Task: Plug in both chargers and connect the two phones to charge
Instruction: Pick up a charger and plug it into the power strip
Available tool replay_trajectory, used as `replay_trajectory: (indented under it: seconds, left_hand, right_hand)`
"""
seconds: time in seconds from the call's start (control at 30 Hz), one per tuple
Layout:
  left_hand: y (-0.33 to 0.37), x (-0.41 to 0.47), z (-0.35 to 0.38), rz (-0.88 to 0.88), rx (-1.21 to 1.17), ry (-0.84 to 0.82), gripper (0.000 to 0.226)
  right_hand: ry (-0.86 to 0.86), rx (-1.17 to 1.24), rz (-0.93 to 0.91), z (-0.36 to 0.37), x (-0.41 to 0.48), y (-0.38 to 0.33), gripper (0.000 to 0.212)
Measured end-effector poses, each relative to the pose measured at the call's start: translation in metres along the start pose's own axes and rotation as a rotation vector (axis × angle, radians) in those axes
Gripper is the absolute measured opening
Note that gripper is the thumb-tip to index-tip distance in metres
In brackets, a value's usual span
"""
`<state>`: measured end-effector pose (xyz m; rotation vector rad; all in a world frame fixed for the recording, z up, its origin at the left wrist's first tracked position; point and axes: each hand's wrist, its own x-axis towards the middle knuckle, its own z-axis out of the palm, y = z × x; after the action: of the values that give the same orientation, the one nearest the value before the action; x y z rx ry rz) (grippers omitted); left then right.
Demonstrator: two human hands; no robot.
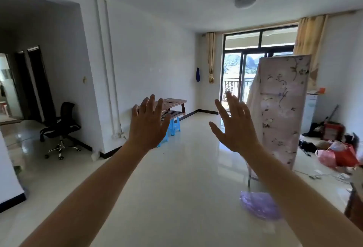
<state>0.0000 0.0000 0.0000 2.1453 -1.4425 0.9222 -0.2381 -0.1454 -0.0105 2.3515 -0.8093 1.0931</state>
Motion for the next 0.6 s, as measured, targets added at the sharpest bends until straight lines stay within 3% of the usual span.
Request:
replay_trajectory:
  seconds: [0.23,0.6]
  left_hand:
    - [0.006,0.09,0.135,0.011,0.05,-0.06,0.065]
    - [-0.027,0.272,0.285,0.006,0.109,-0.144,0.068]
  right_hand:
    - [-0.024,0.042,0.061,0.15,0.047,0.06,0.074]
    - [-0.119,0.099,0.028,0.36,0.209,0.138,0.077]
